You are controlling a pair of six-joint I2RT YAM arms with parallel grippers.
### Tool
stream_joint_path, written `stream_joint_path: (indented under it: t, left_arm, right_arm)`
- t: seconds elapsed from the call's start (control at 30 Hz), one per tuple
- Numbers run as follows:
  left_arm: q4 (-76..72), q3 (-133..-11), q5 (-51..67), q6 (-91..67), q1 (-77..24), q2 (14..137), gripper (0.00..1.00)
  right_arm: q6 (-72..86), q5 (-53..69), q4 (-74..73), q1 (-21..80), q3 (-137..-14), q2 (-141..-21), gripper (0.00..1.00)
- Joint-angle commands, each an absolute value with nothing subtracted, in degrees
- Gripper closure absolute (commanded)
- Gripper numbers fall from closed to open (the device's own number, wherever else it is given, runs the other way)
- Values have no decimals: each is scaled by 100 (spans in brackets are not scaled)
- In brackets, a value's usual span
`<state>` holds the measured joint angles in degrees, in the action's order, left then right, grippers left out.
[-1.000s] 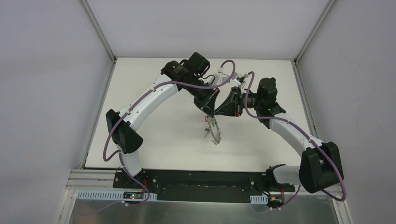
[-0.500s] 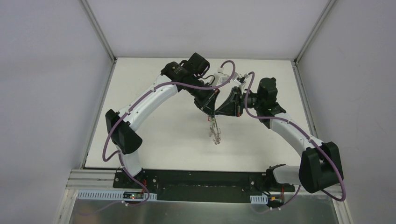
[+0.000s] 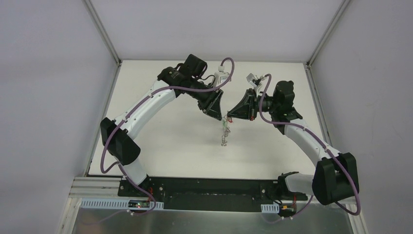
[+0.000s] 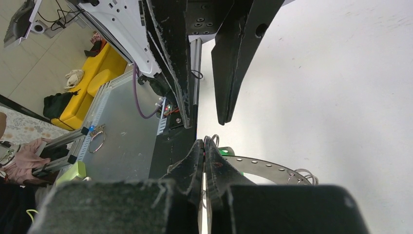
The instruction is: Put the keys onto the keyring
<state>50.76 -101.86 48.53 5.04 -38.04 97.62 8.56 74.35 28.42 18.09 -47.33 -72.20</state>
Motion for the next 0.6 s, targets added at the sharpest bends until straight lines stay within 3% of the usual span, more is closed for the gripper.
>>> stream_joint_path:
  t: [0.0,0.57]
  left_arm:
    - [4699,-10061,5263,597,-3793,9511,65]
    - [3115,-9242,5958,591,-3788,9477,62]
  right_arm:
    - [852,7550,3059,1757,-4919,-6997,100]
    - [923,7534,3129,1736,-4861,-7044,100]
